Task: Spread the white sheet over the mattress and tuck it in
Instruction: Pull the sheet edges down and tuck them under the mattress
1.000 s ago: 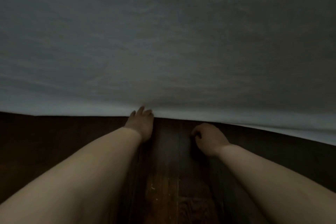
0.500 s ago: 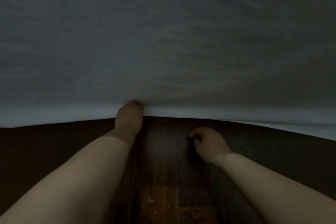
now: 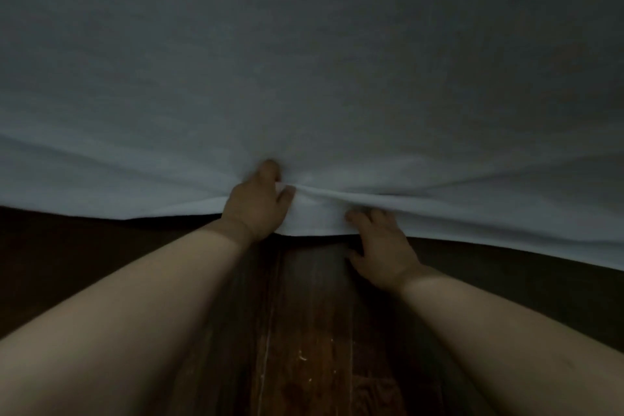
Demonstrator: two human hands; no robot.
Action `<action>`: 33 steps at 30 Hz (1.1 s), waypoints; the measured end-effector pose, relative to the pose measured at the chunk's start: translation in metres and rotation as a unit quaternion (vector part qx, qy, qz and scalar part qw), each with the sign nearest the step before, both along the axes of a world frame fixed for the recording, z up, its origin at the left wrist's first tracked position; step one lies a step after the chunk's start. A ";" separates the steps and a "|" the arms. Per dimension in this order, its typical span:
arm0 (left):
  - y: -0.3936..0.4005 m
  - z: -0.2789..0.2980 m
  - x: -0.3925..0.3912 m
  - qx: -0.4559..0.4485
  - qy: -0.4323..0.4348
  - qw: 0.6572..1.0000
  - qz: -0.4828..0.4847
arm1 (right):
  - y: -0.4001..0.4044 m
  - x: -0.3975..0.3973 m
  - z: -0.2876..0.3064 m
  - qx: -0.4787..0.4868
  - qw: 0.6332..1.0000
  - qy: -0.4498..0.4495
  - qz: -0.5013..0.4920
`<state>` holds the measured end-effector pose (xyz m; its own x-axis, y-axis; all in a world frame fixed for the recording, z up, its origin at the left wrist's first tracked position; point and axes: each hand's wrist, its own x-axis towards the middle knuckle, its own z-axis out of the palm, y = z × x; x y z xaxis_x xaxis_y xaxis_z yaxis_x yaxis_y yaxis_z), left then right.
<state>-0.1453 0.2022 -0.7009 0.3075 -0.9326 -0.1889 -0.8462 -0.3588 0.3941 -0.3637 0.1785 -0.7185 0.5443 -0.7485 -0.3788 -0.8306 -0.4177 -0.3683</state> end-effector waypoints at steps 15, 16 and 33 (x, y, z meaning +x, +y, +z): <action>0.033 -0.017 -0.012 0.140 -0.147 0.976 -0.080 | -0.002 -0.024 0.014 0.039 0.995 0.085 -0.041; 0.028 -0.016 -0.011 0.126 -0.146 0.979 -0.072 | -0.004 -0.027 0.013 0.059 0.990 0.123 -0.044; 0.141 0.077 0.119 0.376 -0.084 0.922 0.047 | 0.057 0.171 0.078 0.129 0.985 0.049 0.100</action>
<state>-0.0259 0.3430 -0.6234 0.4635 -0.5262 -0.7129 -0.8242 -0.5514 -0.1289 -0.1926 0.2358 -0.6402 0.6231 -0.5022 -0.5996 -0.7776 -0.4803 -0.4058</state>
